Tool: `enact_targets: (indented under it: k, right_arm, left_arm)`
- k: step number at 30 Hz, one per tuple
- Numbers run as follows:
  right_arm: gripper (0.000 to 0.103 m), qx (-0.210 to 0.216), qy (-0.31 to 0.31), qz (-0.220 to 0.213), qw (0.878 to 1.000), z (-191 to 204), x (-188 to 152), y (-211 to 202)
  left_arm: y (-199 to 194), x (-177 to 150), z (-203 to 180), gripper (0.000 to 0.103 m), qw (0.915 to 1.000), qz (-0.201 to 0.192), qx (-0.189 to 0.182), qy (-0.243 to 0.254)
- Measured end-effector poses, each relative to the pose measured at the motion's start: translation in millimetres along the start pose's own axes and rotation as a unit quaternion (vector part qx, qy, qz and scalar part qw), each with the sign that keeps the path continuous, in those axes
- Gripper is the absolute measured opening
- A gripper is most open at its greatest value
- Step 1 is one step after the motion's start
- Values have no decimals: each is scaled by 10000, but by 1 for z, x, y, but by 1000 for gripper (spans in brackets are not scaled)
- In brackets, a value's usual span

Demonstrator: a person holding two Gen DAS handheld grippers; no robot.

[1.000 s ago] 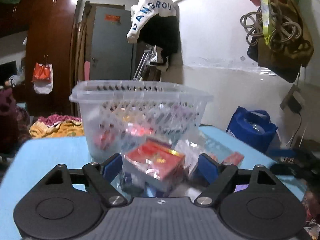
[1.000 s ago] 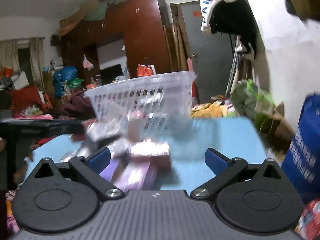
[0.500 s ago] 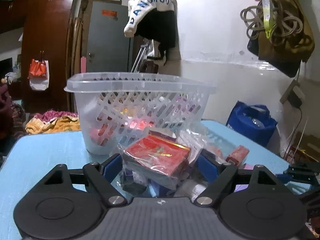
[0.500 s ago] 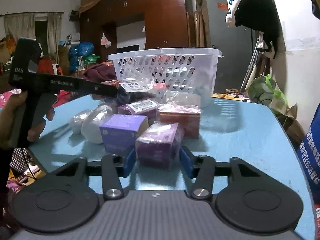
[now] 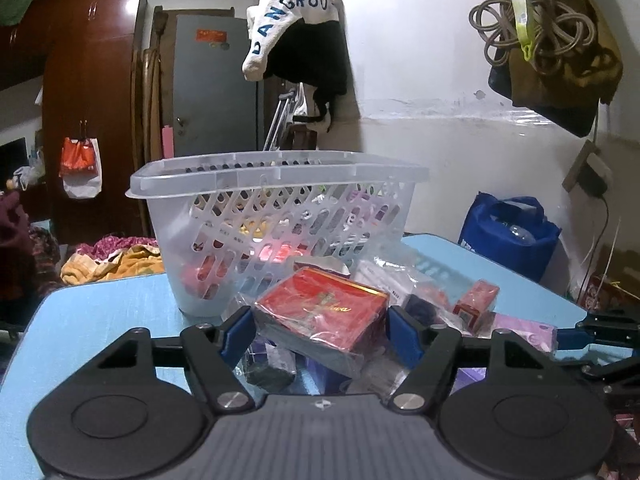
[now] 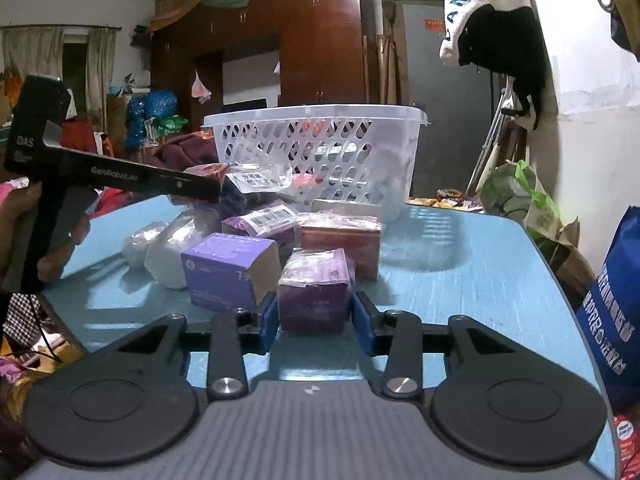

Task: Organize objects
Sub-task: 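Grasp the red box with the left tool while the right tool grasps another purple box, then carry both boxes into the white basket and open both tools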

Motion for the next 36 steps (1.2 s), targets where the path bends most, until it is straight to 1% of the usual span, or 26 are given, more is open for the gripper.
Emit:
enact_targets:
  k: [4, 7, 9, 12, 22, 28, 30, 33, 36]
  right_arm:
    - [42, 5, -3, -111, 9999, 0, 0, -7]
    - [42, -40, 134, -265, 9996, -7, 4, -16]
    - [42, -42, 235, -346, 9991, -10, 5, -22]
    - [42, -61, 298, -445, 9985, -12, 9, -25]
    - [42, -38, 318, -729, 9968, -14, 15, -28]
    - [42, -24, 393, -790, 9961, -18, 16, -29]
    - [42, -27, 410, -820, 9958, -20, 19, -28]
    - [42, 74, 390, -922, 9949, -19, 36, -23]
    - [42, 248, 247, -1223, 9919, -14, 74, -10]
  left_arm:
    - [-14, 3, 4, 74, 9994, -320, -65, -137]
    - [-25, 5, 10, 74, 9973, -606, -159, -375]
    - [-29, 3, 16, 74, 9954, -718, -255, -585]
    - [-31, 2, 21, 74, 9940, -784, -275, -709]
    - [-34, 1, 24, 74, 9915, -955, -287, -838]
    - [-38, 1, 28, 74, 9897, -1069, -249, -919]
    - [-41, 2, 30, 73, 9877, -1154, -251, -1023]
    - [-42, 14, 34, 73, 9843, -1274, -307, -1185]
    - [-33, 47, 38, 73, 9824, -1349, -300, -1260]
Point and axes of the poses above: each gripper's, at about its wrist camera, not at the fingertips, and y roughly the way its jaws point, z to its left, x to its top, the point moved 4 cm from there along y, roughly the way its jaws point, and after that the axes turned 12 degrees about -z, right-handed, at the moved point
